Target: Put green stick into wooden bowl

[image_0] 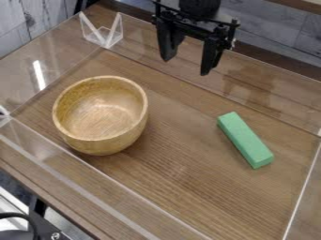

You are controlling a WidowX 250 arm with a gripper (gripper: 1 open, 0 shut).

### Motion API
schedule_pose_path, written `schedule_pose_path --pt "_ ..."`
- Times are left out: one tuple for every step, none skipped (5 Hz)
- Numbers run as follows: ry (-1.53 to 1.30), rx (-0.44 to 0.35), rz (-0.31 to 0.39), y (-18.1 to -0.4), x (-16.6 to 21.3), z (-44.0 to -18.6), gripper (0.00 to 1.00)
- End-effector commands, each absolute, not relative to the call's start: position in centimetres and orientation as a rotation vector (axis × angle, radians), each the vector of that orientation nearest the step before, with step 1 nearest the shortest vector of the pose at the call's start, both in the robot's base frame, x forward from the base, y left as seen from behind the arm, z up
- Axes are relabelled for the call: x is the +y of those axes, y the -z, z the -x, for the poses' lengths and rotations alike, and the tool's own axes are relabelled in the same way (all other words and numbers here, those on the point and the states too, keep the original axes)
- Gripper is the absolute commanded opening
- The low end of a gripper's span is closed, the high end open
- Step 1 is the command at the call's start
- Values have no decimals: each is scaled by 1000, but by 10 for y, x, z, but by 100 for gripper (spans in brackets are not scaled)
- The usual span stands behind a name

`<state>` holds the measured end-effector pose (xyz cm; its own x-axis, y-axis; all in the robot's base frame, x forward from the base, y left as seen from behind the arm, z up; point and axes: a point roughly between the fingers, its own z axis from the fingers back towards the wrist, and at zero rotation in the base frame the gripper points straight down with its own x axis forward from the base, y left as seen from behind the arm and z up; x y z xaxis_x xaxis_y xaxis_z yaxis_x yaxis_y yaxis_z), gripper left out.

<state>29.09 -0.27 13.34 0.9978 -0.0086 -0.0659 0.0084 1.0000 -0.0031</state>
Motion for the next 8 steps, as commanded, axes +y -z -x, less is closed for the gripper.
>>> schedule_pose_path --pt "0 130 0 -111 -4 -282 100" --pt "-132 159 36 -88 -12 -268 100" --pt "-318 133 66 -82 -19 -268 100" --pt "-508 86 105 -80 -28 -271 100" --pt "-674 51 151 -79 -40 -275 100" --pt "-812 30 195 -79 -49 -280 100" --pt "-912 19 225 -76 -57 -285 100" --pt "-968 15 243 -73 -62 -290 100"
